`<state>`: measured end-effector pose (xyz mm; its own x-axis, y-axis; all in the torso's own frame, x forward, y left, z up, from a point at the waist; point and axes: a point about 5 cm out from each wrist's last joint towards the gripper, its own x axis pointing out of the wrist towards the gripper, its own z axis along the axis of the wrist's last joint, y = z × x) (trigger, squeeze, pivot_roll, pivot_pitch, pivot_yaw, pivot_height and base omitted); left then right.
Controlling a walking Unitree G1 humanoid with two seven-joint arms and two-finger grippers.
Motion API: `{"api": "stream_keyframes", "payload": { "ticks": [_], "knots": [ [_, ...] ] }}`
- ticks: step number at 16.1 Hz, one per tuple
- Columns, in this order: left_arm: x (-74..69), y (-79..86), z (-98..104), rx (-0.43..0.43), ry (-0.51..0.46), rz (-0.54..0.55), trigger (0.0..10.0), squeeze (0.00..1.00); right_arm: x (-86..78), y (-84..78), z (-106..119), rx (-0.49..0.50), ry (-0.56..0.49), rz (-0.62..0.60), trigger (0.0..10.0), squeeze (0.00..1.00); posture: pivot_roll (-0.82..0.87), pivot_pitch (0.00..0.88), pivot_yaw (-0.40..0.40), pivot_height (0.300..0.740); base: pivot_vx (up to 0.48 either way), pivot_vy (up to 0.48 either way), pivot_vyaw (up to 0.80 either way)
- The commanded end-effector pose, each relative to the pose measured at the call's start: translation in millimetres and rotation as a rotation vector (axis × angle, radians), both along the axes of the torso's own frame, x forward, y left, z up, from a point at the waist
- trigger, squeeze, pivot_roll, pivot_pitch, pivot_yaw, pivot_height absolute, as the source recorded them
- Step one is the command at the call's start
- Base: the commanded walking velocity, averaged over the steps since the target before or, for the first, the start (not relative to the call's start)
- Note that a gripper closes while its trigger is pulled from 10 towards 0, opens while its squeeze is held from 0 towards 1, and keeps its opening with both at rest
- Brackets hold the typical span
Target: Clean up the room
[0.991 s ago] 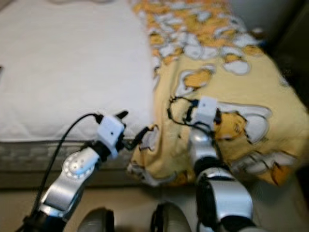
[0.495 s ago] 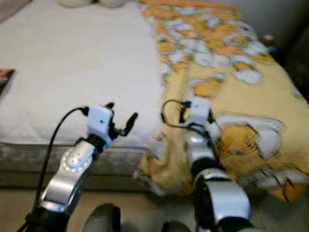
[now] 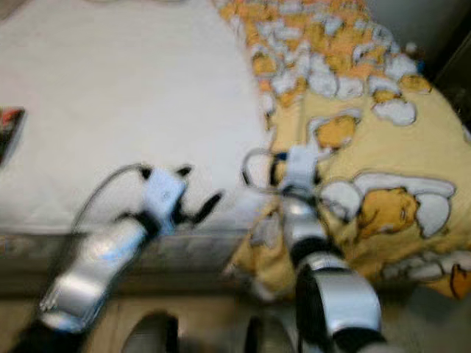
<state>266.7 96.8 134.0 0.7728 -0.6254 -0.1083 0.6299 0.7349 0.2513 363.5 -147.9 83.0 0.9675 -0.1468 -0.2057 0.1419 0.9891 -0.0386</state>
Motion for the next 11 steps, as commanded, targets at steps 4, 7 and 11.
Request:
{"api": "stream_keyframes", "payload": {
  "ticks": [4, 7, 11],
  "knots": [
    [-21.8, -23.7, 19.1, 0.004, 0.011, -0.293, 10.0, 0.0, -0.3, -17.7, -4.1, 0.016, 0.07, -0.062, 10.0, 0.0, 0.23, 0.15, -0.027, 0.699, 0.0, 0.0, 0.0],
    [-7.0, 26.3, -8.6, -0.051, 0.099, 0.165, 10.0, 0.0, -16.6, -28.7, -7.7, -0.089, -0.082, -0.05, 10.0, 0.0, 0.21, 0.096, -0.072, 0.699, 0.0, 0.0, 0.0],
    [-5.4, 58.9, -25.2, -0.166, 0.181, 0.47, 10.0, 0.0, -118.5, -27.6, -30.5, -0.089, -0.219, -0.019, 10.0, 0.0, 0.15, 0.05, -0.078, 0.699, 0.0, 0.0, 0.0]
  ]
}}
